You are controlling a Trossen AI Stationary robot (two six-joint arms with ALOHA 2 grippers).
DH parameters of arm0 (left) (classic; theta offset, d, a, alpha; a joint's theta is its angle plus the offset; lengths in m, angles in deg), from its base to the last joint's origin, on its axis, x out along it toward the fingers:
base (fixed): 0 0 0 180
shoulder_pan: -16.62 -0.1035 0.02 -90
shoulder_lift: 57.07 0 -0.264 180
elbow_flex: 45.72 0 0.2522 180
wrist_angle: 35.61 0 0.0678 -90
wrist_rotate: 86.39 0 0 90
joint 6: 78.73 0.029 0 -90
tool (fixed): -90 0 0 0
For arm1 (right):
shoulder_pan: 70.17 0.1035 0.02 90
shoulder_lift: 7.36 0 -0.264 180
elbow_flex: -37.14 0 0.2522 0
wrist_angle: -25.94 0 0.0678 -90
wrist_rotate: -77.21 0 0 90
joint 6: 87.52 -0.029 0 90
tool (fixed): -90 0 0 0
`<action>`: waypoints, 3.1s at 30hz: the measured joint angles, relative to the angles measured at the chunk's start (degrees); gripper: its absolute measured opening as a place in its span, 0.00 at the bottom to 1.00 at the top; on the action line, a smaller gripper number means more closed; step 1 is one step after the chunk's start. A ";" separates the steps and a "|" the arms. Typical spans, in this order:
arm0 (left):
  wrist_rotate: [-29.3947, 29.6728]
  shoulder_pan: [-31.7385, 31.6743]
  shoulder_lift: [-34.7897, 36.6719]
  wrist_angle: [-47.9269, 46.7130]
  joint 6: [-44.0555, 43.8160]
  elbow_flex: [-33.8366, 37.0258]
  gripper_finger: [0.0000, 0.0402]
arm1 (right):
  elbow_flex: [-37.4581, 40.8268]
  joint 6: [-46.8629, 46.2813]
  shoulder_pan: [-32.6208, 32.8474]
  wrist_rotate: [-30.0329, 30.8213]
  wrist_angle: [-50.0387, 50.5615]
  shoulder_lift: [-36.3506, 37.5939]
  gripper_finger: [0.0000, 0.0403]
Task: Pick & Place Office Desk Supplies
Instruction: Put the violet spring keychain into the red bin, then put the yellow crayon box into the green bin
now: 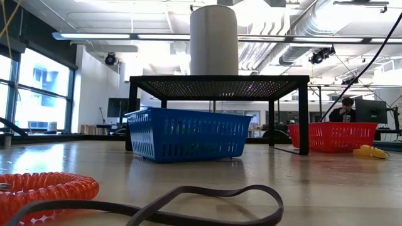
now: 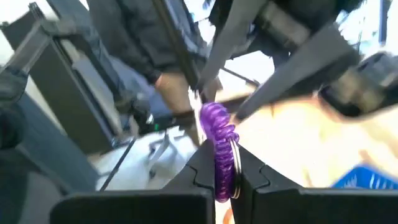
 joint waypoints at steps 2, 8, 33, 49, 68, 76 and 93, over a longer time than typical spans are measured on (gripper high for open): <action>0.25 -0.44 0.00 0.00 0.02 0.02 0.30 | 0.00 -2.50 0.45 -1.30 3.71 0.15 0.02; 0.10 -1.85 0.02 -4.25 -0.05 0.02 0.33 | -0.02 -12.04 3.47 -2.41 17.11 2.83 0.02; -9.63 -1.90 -0.02 -21.38 5.44 0.04 0.33 | -0.04 -76.92 11.28 20.61 100.05 17.91 0.02; -3.95 -0.51 -0.02 -20.46 6.58 0.04 0.33 | 11.98 -62.97 -10.56 16.83 87.62 19.22 0.02; -4.30 -1.35 -0.02 -21.79 7.58 0.04 0.33 | 18.21 -48.92 -25.75 12.22 73.61 17.94 0.25; -3.87 -1.43 -0.02 -21.68 3.80 0.04 0.33 | 18.21 -47.12 -26.95 10.92 73.58 18.26 0.56; 4.92 5.92 0.00 -17.61 0.78 0.02 0.33 | -2.09 -23.09 -17.09 15.98 75.55 25.79 0.73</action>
